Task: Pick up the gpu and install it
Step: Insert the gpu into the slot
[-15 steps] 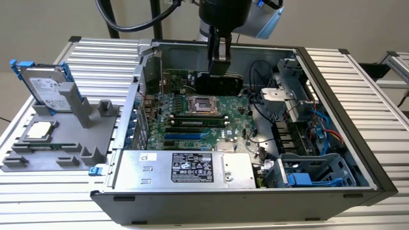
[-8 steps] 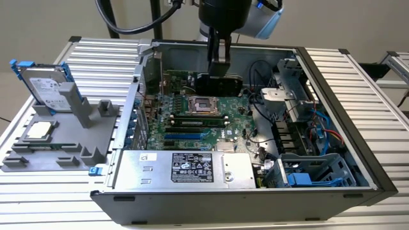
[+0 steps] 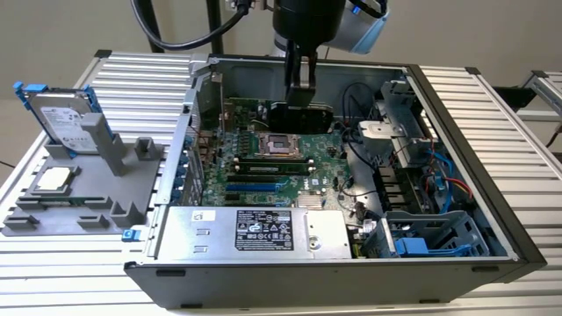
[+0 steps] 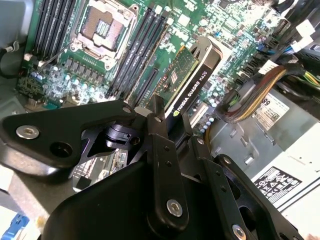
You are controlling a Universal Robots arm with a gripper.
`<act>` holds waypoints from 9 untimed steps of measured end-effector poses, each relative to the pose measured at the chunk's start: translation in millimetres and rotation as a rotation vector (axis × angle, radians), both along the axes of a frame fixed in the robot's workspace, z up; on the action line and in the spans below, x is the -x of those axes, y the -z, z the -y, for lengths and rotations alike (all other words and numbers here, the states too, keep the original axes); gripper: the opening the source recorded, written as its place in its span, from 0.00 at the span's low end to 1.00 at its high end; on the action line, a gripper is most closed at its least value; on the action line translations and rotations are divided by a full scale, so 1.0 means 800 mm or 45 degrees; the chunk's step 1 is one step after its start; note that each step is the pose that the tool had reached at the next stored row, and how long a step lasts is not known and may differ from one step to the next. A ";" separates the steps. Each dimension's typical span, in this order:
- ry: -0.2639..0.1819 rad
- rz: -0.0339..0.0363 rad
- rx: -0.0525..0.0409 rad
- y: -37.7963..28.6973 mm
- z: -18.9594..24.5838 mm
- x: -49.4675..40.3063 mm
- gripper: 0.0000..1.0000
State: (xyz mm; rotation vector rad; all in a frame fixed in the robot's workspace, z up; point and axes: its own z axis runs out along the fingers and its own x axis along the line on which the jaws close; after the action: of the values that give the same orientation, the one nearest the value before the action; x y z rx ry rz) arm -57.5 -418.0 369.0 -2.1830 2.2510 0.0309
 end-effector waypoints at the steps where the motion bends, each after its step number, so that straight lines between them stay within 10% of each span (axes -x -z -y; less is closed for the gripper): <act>1: 0.000 0.0000 0.000 0.0005 0.0000 0.000 0.00; 9: 0.000 0.0000 0.000 0.0043 -0.0001 0.000 0.00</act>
State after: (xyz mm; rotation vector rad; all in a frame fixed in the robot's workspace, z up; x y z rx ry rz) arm -57.7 -417.9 365.5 -2.1831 2.2509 0.0310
